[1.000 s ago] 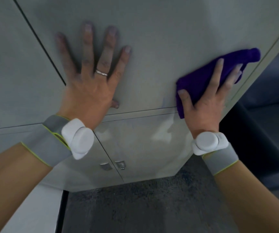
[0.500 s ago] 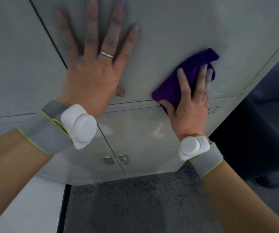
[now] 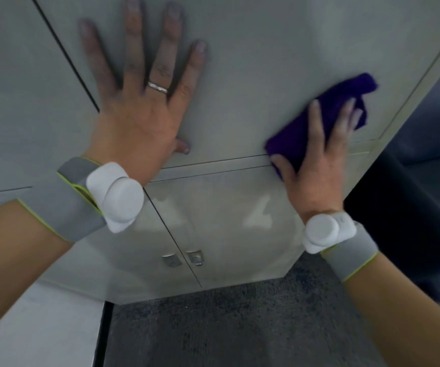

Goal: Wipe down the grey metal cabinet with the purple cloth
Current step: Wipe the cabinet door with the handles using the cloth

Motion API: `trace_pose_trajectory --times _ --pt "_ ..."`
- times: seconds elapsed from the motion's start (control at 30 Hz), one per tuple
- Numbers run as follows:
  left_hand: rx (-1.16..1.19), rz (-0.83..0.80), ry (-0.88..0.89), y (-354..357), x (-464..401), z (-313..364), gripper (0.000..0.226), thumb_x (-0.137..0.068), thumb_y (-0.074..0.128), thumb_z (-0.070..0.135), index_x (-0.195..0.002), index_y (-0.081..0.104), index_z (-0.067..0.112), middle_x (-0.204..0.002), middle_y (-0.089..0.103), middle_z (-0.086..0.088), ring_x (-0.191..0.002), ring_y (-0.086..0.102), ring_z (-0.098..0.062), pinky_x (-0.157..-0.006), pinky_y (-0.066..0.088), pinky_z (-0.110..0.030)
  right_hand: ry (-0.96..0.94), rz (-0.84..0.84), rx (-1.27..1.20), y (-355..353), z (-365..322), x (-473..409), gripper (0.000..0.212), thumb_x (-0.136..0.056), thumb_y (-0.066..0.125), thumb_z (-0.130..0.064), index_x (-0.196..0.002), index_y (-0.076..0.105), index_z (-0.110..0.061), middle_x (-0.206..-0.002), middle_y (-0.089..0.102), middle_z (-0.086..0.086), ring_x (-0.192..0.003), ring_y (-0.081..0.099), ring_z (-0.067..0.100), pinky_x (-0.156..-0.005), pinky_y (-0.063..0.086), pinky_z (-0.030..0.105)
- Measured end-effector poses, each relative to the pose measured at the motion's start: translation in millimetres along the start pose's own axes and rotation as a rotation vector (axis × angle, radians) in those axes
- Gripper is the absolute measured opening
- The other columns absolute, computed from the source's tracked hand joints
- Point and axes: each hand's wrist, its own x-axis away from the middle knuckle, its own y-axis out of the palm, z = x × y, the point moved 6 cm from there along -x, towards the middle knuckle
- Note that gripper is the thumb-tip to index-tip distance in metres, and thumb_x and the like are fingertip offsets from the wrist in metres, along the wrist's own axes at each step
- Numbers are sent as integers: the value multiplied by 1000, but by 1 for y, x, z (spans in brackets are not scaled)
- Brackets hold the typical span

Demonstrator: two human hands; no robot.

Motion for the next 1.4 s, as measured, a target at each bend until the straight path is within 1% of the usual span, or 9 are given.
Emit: trace_pose_trajectory --times 0.13,0.33,0.63,0.8,0.87,0.97,1.03,1.23,1.4 --pt "8 19 22 0 -1 2 135 -51 84 46 -153 3 14 -158 2 -25 -137 6 -59 -97 2 -80 -181 -4 12 34 -80 12 79 -79 74 -35 -146 38 -14 -152 22 33 -139 14 57 -116 15 55" --pt "-47 88 71 -8 9 -8 135 -52 84 48 -153 3 10 -159 3 -22 -142 6 -51 -107 -2 -69 -337 29 188 32 -105 10 77 -82 63 -55 -148 32 -31 -156 24 17 -144 22 44 -117 23 50" --pt "-97 122 38 -48 -12 -30 132 -56 71 69 -153 2 14 -159 -4 -15 -142 -3 -45 -108 -10 -65 -130 100 183 -40 -85 -62 89 -84 51 -68 -154 17 -24 -159 11 26 -146 10 44 -118 16 52" --pt "-139 192 40 -110 -56 -60 128 -55 73 69 -153 13 11 -159 7 -20 -142 8 -50 -110 4 -69 -113 136 156 -91 -114 -123 91 -84 53 -67 -154 17 -21 -159 8 24 -146 8 44 -118 16 53" --pt "-163 198 31 -133 -71 -76 127 -60 68 71 -153 6 12 -160 0 -20 -143 2 -50 -111 2 -67 -112 146 128 -108 -130 -148 92 -83 53 -67 -154 14 -23 -161 5 22 -147 5 43 -118 13 53" --pt "-240 204 -12 -164 -95 -104 128 -66 54 79 -149 -19 14 -156 -24 -16 -141 -19 -46 -111 -14 -61 -119 177 93 -136 -160 -191 93 -83 52 -68 -154 9 -27 -162 1 18 -148 1 40 -119 9 51" --pt "-266 239 -13 -185 -109 -122 126 -69 51 79 -148 -23 15 -155 -29 -14 -140 -25 -44 -111 -18 -59 -135 198 92 -153 -182 -219 93 -83 51 -69 -154 8 -28 -162 0 17 -148 0 39 -119 8 50" --pt "-282 419 -20 -258 -142 -188 115 -67 63 70 -153 15 12 -159 9 -17 -145 7 -42 -116 10 -59 -166 239 120 -204 -258 -298 93 -82 44 -73 -154 6 -30 -163 -4 13 -149 -3 36 -120 4 47" --pt "-289 511 -65 -305 -154 -246 109 -70 63 70 -151 24 8 -157 19 -20 -143 15 -44 -113 19 -61 -198 243 123 -238 -324 -354 91 -82 40 -75 -154 3 -33 -163 -7 10 -149 -5 33 -120 1 44"
